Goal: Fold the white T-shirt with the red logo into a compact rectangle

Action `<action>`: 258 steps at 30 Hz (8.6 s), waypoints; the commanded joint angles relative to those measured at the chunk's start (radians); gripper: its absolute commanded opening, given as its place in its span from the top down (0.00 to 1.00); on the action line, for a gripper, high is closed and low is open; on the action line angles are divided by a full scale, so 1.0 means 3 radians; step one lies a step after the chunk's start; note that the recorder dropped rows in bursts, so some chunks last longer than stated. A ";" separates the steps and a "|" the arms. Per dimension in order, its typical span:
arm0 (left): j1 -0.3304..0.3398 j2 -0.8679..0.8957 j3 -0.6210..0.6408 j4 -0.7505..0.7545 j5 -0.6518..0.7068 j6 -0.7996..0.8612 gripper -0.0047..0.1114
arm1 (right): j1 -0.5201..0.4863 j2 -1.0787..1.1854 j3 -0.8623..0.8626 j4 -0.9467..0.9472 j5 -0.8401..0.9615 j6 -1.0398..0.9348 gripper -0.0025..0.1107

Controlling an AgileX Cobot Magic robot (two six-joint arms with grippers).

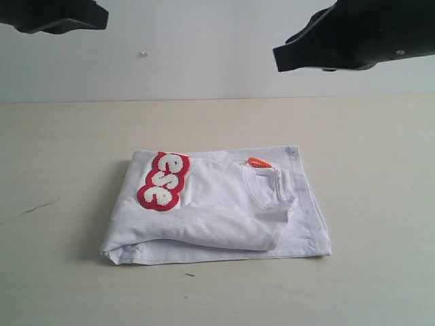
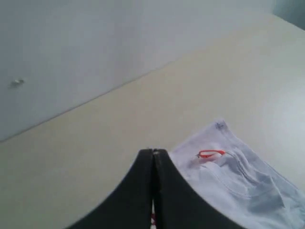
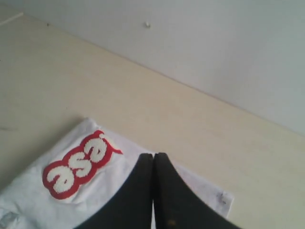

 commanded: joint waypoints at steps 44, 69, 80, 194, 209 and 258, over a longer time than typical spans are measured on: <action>0.0006 -0.3820 0.1425 -0.0762 -0.1057 0.0173 0.96 | -0.0014 -0.3738 0.0145 -0.0767 0.0647 0.0817 0.98; 0.0006 -0.4837 0.1425 -0.0698 -0.1005 0.0173 0.96 | -0.0014 -0.4225 -0.0002 -0.1013 0.1062 0.0986 0.98; 0.0006 -0.4837 0.1425 -0.0698 -0.1005 0.0173 0.96 | -0.0014 -0.4225 -0.0002 -0.1013 0.1062 0.0993 0.98; 0.1144 -0.4837 0.2375 0.2739 -0.1015 0.0173 0.96 | -0.0014 -0.4225 -0.0002 -0.1001 0.1062 0.0993 0.98; 0.1144 -0.4837 0.3108 0.2739 -0.1015 0.0173 0.96 | -0.0014 -0.4225 -0.0002 -0.1001 0.1062 0.0993 0.98; 0.1070 -0.4837 0.4140 0.2739 -0.0942 0.0173 0.96 | -0.0014 -0.4225 -0.0002 -0.1001 0.1062 0.0993 0.98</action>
